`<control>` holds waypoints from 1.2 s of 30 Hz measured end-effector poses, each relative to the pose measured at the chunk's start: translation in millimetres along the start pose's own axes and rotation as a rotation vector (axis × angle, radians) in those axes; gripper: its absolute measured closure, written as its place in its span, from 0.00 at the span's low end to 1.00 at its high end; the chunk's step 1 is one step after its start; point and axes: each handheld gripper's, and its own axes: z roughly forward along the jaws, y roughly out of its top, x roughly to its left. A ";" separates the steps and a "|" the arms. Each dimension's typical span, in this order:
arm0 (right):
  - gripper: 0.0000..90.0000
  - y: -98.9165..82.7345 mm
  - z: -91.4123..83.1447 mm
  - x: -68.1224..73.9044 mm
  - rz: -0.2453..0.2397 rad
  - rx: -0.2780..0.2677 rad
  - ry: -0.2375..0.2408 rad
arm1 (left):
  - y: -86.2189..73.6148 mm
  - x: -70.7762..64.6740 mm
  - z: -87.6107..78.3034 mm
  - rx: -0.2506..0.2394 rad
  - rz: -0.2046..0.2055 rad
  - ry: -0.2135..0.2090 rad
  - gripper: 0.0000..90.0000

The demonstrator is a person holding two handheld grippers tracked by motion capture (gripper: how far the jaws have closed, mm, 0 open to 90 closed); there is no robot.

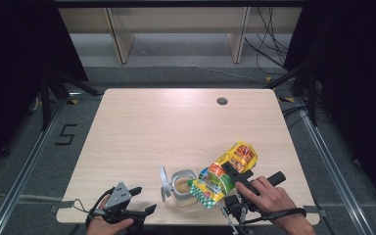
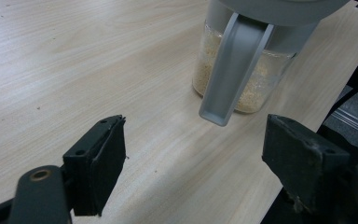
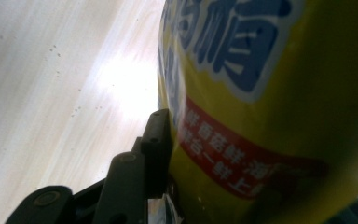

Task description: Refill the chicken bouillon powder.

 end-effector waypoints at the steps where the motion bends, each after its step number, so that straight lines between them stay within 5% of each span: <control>1: 0.70 -0.3 0.4 0.9 0.012 -0.008 -0.004 | 0.3 0.4 -0.1 -0.002 0.008 -0.002 0.23; 10: 0.72 -8.1 -0.1 6.1 0.140 -0.033 0.016 | 1.0 0.6 -1.4 -0.005 0.018 0.000 0.23; 11: 0.73 -9.3 0.8 3.5 0.102 -0.055 0.007 | 1.0 -0.4 -0.7 -0.014 0.006 0.001 0.23; 13: 0.73 -11.2 0.8 4.5 0.125 -0.063 0.005 | 1.3 1.4 -2.1 0.009 0.032 0.009 0.23; 15: 0.74 -13.8 3.5 6.7 0.161 -0.089 0.023 | 1.0 0.6 -1.1 -0.010 0.017 -0.001 0.23; 18: 0.75 -18.2 3.0 15.1 0.296 -0.077 0.035 | 1.1 0.0 -1.2 -0.020 0.004 -0.004 0.23; 20: 0.75 -21.3 5.7 16.1 0.314 -0.105 0.057 | 1.2 1.6 -2.6 -0.009 0.022 -0.003 0.23; 22: 0.75 -24.4 6.4 15.1 0.309 -0.120 0.057 | 0.7 0.6 -2.6 -0.012 -0.006 0.004 0.23; 24: 0.75 -27.5 6.7 20.9 0.405 -0.127 0.056 | 0.8 0.4 -2.5 -0.016 -0.008 -0.003 0.23; 25: 0.75 -29.8 7.9 17.6 0.363 -0.142 0.070 | 0.7 0.1 -2.2 -0.017 -0.012 -0.004 0.23; 28: 0.76 -35.0 8.2 24.0 0.511 -0.145 0.095 | 0.9 0.3 -2.4 -0.015 -0.004 -0.004 0.23; 36: 0.77 -47.6 20.6 33.1 0.711 -0.245 0.137 | 1.4 -0.2 -3.6 -0.009 -0.002 0.007 0.23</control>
